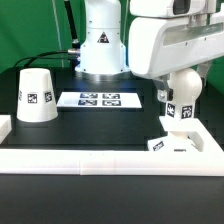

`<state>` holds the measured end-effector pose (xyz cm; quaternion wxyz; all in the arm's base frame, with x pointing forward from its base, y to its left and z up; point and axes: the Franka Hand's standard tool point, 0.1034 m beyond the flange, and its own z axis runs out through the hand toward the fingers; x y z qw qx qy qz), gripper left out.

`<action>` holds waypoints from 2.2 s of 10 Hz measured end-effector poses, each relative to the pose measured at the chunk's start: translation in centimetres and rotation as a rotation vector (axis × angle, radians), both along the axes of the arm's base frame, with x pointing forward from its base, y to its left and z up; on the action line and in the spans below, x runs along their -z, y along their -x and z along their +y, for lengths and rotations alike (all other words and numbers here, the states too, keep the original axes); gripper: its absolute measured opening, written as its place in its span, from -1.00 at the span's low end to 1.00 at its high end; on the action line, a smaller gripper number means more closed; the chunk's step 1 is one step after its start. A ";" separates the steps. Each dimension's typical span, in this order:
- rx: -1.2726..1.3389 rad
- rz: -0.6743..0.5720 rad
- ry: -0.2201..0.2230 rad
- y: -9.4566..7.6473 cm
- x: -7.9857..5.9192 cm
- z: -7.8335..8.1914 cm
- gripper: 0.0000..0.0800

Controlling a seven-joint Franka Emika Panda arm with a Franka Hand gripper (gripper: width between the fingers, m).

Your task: Assemble lamp

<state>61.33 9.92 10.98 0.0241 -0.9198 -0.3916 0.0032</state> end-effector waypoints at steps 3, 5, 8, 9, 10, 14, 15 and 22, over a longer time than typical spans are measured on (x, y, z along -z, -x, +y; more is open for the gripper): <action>-0.172 -0.010 0.014 -0.1 -0.1 0.0 0.75; -0.250 -0.012 0.021 -0.1 -0.1 0.2 0.75; -0.275 -0.012 0.025 -0.1 -0.1 0.0 0.44; -0.260 -0.011 0.026 -0.1 -0.1 0.0 0.44; -0.239 -0.011 0.026 -0.1 -0.1 0.0 0.44; 0.020 -0.008 0.030 -0.1 -0.1 0.1 0.44; 0.075 -0.007 0.031 -0.1 -0.1 0.1 0.44; 0.747 0.002 0.042 -0.4 -0.6 -0.5 0.45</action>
Offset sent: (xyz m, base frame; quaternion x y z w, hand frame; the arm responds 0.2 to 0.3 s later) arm 0.0043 0.0095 0.0036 -0.0086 -0.0066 -0.1870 0.9823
